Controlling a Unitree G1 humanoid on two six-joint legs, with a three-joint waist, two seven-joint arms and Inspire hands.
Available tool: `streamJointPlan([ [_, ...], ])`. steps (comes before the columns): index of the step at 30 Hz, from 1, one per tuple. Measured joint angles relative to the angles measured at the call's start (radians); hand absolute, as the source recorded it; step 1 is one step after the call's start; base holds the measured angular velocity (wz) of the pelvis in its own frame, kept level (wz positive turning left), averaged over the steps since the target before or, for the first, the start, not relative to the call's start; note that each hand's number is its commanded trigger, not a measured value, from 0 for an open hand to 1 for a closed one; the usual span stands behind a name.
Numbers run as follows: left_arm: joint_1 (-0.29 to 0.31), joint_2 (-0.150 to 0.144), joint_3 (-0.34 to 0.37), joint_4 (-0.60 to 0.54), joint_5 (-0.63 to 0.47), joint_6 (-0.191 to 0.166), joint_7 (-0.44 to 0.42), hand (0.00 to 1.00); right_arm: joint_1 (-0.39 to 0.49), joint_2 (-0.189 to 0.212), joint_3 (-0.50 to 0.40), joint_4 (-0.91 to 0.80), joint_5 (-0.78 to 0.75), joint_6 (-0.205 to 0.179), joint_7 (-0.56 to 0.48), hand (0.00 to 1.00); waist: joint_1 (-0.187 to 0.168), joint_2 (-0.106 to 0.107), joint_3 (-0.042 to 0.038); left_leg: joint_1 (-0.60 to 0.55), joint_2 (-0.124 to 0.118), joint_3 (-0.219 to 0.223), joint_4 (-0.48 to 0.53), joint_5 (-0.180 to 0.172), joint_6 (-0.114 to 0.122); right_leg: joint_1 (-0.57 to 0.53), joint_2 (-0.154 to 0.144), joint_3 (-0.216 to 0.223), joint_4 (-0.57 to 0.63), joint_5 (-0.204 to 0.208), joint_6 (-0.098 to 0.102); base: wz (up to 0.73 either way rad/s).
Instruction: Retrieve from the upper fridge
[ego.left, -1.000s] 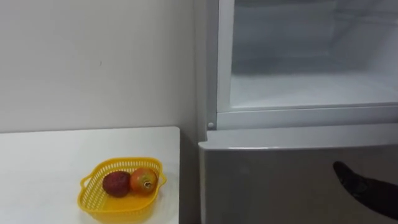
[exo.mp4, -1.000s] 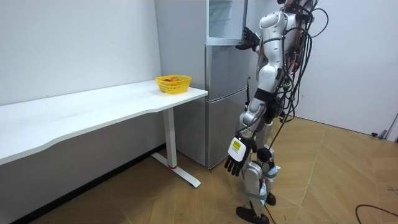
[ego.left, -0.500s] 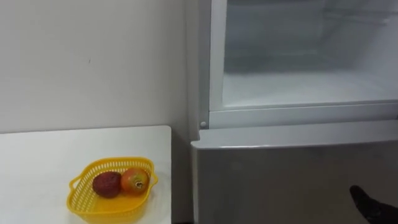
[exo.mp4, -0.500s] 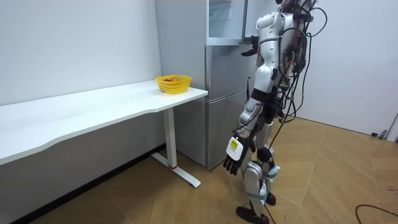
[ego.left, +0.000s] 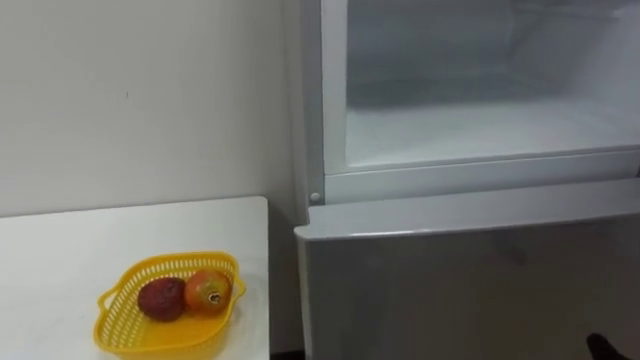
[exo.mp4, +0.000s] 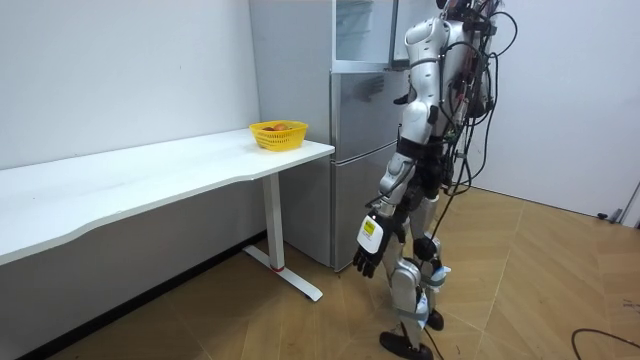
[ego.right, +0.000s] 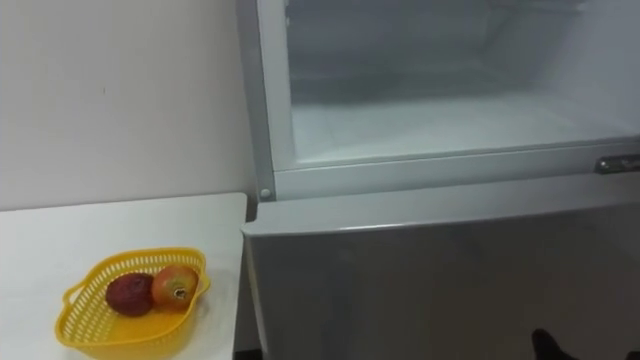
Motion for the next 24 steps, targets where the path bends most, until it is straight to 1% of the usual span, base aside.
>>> streamJointPlan([
  [2,-0.001,0.000,-0.002,-0.003,0.000,0.001,0.001,0.00,0.011,0.010,0.002,0.000,0.000,0.000,0.008,0.00,-0.001,0.000,-0.0005,0.000,0.001,0.001,-0.001,0.000,0.000,0.000,0.001,0.003,0.000,0.000,0.000,-0.07],
  [5,-0.001,-0.002,-0.016,-0.011,0.000,0.002,0.007,0.00,0.021,0.013,0.011,0.000,0.003,0.012,0.030,0.00,0.000,0.000,-0.0011,0.004,0.001,0.003,-0.005,0.000,0.000,0.001,0.003,0.008,-0.001,0.000,-0.001,-0.05],
  [9,-0.001,-0.002,-0.020,-0.019,-0.009,0.014,0.025,0.00,0.028,0.014,0.043,0.063,0.006,0.022,0.044,0.00,-0.005,-0.014,-0.0016,0.005,0.001,0.002,-0.006,0.000,0.000,0.003,0.002,0.006,-0.003,0.001,-0.001,0.00],
  [11,0.000,-0.002,-0.023,-0.022,-0.009,0.015,0.024,0.00,0.031,0.026,0.043,0.088,0.022,0.034,0.057,0.00,-0.003,-0.018,-0.0019,0.005,0.001,0.002,-0.007,0.000,0.000,0.003,0.002,0.005,-0.003,0.001,-0.001,0.00],
  [12,0.001,-0.002,-0.022,-0.023,-0.009,0.015,0.022,0.00,0.036,0.034,0.042,0.091,0.046,0.038,0.057,0.00,-0.003,-0.018,-0.0019,0.005,0.001,0.002,-0.007,0.000,0.000,0.003,0.001,0.004,-0.003,0.001,-0.001,0.00],
  [14,0.000,0.000,-0.019,-0.025,-0.019,0.015,0.022,0.00,0.034,0.035,0.035,0.122,0.130,0.037,0.058,0.00,-0.005,-0.019,-0.0027,0.005,0.001,0.001,-0.006,0.000,0.000,0.004,0.000,-0.001,-0.002,0.001,-0.001,0.04],
  [16,0.000,0.000,-0.018,-0.029,-0.019,0.015,0.022,0.00,0.034,0.035,0.034,0.146,0.178,0.037,0.054,0.00,-0.007,-0.021,-0.0007,0.004,0.001,0.001,-0.006,0.000,0.000,0.003,-0.001,-0.004,-0.001,0.001,-0.001,0.02],
  [21,0.003,0.000,-0.018,-0.032,-0.021,0.016,0.022,0.00,0.036,0.035,0.033,0.162,0.309,0.039,0.034,0.00,-0.023,-0.014,0.0011,0.004,0.002,0.001,-0.006,0.000,0.000,0.002,0.001,0.005,-0.003,0.001,-0.001,0.00],
  [24,0.002,0.000,-0.015,-0.036,-0.019,0.016,0.023,0.00,0.035,0.037,0.001,0.162,0.367,0.039,0.011,0.00,-0.030,-0.013,0.0008,0.007,0.002,0.001,-0.005,0.000,0.000,0.003,0.002,0.007,-0.001,0.001,-0.001,0.00],
])
